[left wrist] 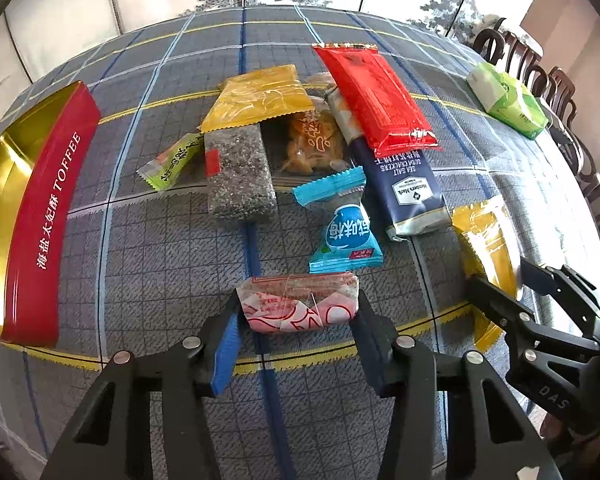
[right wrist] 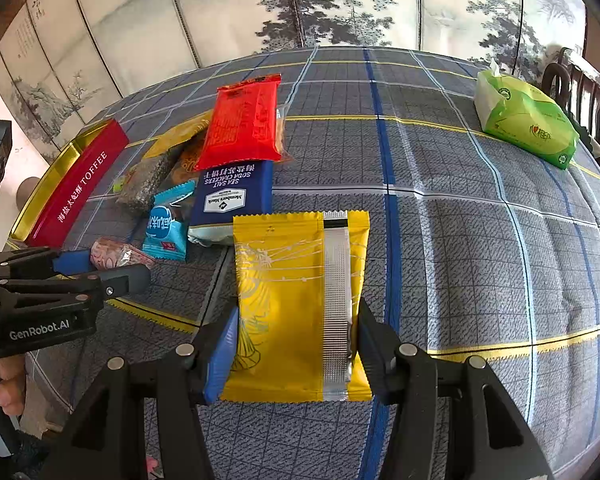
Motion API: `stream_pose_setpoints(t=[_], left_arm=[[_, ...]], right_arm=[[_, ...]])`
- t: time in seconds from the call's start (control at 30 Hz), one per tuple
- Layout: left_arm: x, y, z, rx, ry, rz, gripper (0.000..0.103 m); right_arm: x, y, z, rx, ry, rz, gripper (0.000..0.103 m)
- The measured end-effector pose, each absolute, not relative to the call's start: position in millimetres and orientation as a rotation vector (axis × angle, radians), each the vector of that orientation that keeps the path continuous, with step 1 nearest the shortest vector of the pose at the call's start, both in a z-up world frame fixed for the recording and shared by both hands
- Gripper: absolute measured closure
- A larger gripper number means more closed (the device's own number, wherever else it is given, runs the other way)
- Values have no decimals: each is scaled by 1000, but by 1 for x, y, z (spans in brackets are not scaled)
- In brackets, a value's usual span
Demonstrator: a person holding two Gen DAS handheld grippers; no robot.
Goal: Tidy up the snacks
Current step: 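Carry the pastry into the TOFFEE tin and open the left gripper while the right carries the yellow packet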
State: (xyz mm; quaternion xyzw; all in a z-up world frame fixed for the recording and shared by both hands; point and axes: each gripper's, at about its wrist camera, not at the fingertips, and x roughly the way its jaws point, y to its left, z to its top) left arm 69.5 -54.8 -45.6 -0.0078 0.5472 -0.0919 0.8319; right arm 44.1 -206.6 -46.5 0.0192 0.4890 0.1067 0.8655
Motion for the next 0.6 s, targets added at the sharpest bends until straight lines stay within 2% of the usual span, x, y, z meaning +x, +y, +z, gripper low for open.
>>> stream_pose_setpoints(t=[0.6], left_arm=[[50, -34, -22, 9, 1117, -201, 59]], right_arm=[[48, -198, -48, 2, 1052, 179, 48]])
